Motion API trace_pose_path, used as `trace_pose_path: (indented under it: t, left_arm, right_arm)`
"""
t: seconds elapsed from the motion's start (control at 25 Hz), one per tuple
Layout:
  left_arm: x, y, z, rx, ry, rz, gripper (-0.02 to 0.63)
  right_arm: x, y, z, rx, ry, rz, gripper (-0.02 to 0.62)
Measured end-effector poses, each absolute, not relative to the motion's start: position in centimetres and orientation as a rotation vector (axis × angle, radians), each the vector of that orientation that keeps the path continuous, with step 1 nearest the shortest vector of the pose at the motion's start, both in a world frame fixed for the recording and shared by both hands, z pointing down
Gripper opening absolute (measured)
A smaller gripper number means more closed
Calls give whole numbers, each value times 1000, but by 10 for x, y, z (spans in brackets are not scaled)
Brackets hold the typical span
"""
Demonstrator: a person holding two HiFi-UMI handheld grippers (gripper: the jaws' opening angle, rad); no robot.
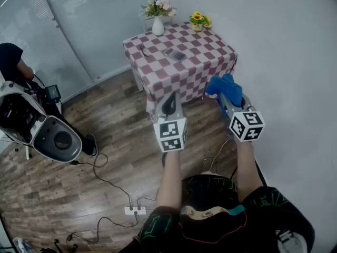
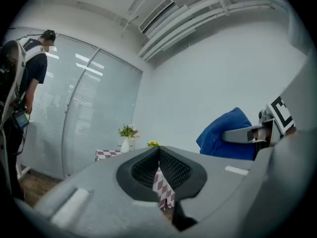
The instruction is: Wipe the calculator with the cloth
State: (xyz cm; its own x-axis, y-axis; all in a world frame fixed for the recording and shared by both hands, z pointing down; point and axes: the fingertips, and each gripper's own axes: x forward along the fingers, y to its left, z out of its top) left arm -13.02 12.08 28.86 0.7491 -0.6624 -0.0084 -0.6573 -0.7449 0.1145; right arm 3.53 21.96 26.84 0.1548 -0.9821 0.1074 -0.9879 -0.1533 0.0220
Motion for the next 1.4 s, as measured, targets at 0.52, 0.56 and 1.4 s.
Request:
trace_pose_path:
  t: [0.52, 0.56, 1.4]
  left_arm:
    - [-128, 115, 295, 2865, -1032, -65, 11]
    - [-126, 114, 297, 2860, -1029, -62, 11]
    - [-51, 47, 392, 2716, -1044, 169, 11]
  right_arm:
    - [32, 215, 273, 2308, -1946, 122, 118]
    - [34, 216, 275, 2302, -1941, 129, 118]
    - [115, 140, 369, 2186, -1965, 411, 120]
